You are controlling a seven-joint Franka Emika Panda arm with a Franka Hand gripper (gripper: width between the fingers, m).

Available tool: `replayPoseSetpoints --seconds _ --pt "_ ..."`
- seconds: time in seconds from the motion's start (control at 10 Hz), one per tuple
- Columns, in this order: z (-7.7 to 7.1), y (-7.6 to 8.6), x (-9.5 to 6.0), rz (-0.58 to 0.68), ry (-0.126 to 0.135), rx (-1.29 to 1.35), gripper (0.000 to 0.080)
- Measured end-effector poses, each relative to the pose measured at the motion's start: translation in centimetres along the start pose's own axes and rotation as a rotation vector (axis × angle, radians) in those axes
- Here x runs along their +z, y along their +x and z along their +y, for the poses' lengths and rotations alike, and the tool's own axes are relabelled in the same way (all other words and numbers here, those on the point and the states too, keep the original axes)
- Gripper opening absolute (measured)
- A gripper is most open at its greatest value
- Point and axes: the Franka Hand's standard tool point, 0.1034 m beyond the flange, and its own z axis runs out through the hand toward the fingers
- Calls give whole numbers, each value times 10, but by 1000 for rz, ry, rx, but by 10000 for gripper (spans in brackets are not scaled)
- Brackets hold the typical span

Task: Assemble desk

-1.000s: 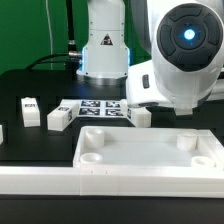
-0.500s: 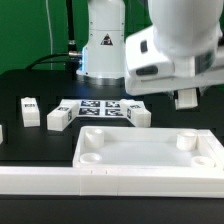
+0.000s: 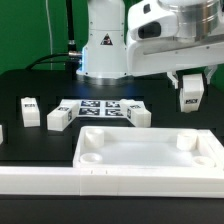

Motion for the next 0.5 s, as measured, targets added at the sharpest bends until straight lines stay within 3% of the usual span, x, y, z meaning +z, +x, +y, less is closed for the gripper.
replayPoseSetpoints --seconds 0.1,0.4,0.5 --pt "0 1 -4 63 -5 -6 289" --pt "2 7 -43 224 -8 -45 289" --pt "1 16 -54 297 -6 -48 289"
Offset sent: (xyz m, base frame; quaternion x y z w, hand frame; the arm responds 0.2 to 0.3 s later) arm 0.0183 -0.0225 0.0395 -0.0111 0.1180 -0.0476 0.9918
